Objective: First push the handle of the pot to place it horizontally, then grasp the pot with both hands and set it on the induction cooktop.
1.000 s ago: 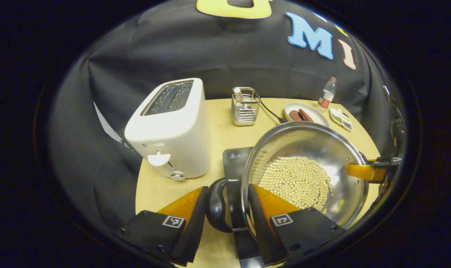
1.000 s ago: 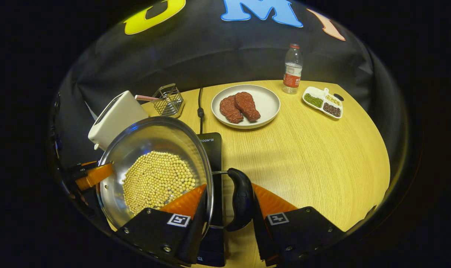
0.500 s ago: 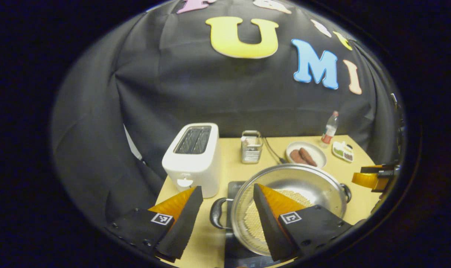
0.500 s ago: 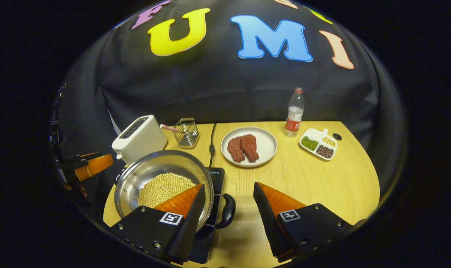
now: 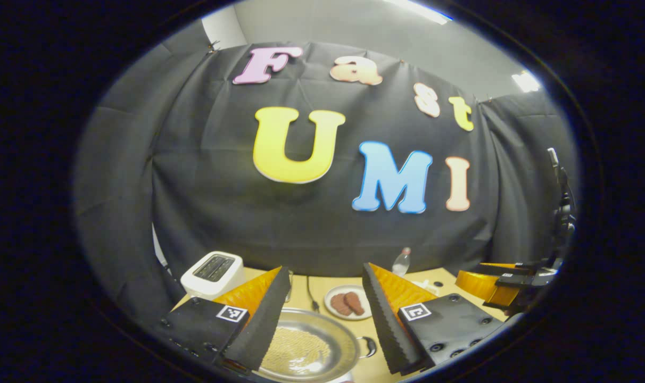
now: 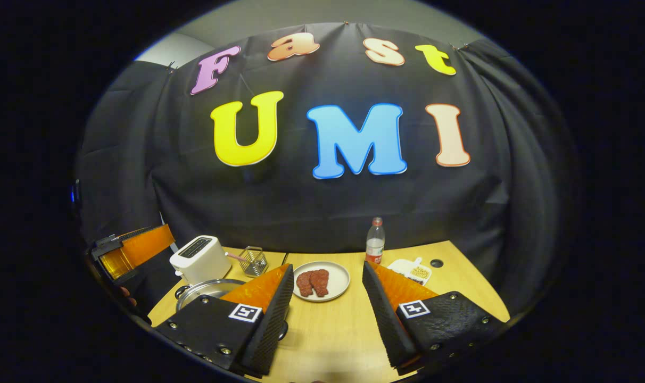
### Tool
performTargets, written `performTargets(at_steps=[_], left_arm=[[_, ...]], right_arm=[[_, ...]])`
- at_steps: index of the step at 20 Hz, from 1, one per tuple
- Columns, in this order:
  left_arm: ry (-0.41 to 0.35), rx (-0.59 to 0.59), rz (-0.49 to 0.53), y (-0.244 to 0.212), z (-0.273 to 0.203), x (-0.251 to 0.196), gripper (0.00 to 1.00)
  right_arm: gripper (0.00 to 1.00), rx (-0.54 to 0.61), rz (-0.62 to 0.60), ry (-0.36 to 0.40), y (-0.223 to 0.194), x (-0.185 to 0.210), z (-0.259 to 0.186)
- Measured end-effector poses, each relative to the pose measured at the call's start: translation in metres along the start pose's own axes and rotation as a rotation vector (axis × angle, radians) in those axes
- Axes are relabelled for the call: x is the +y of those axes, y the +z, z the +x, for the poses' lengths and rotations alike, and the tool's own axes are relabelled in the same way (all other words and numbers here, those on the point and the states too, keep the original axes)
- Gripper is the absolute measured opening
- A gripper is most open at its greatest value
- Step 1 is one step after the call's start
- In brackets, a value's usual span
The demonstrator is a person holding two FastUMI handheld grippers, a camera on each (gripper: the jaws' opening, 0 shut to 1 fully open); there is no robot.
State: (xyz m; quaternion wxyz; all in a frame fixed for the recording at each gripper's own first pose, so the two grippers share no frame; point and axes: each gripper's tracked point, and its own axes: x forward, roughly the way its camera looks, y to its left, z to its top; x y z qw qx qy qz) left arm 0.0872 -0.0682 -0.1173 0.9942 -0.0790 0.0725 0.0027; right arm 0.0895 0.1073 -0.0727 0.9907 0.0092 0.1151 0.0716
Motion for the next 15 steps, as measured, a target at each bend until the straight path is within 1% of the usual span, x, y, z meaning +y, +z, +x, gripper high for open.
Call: performTargets(at_steps=[1, 2, 3, 4, 5, 8, 11, 13, 15], left_arm=[[0.008, -0.019, 0.006, 0.006, -0.002, -0.011, 0.90], [0.015, -0.039, 0.011, 0.013, -0.006, -0.019, 0.90], [0.023, -0.065, 0.013, 0.024, -0.011, -0.030, 0.95], [0.030, -0.095, 0.022, 0.036, -0.016, -0.037, 0.99], [0.032, -0.118, 0.035, 0.046, -0.018, -0.046, 0.97], [0.034, -0.139, 0.063, 0.056, -0.029, -0.063, 0.99], [0.043, -0.161, 0.075, 0.065, -0.041, -0.078, 0.97], [0.064, -0.173, 0.104, 0.069, -0.048, -0.084, 0.95], [0.073, -0.157, 0.115, 0.062, -0.053, -0.092, 0.97]], right_arm=[[0.81, -0.024, 0.006, 0.009, 0.012, -0.006, -0.007], [0.90, -0.047, 0.007, -0.003, 0.020, -0.016, -0.012], [0.92, -0.069, 0.004, -0.016, 0.031, -0.028, -0.020], [0.93, -0.093, 0.004, -0.025, 0.042, -0.037, -0.028], [0.93, -0.117, 0.004, -0.034, 0.052, -0.043, -0.034], [0.93, -0.142, 0.013, -0.054, 0.061, -0.068, -0.047], [0.93, -0.165, 0.037, -0.068, 0.071, -0.086, -0.054], [0.93, -0.163, 0.033, -0.064, 0.073, -0.094, -0.057], [0.93, -0.155, 0.027, -0.038, 0.071, -0.095, -0.057]])
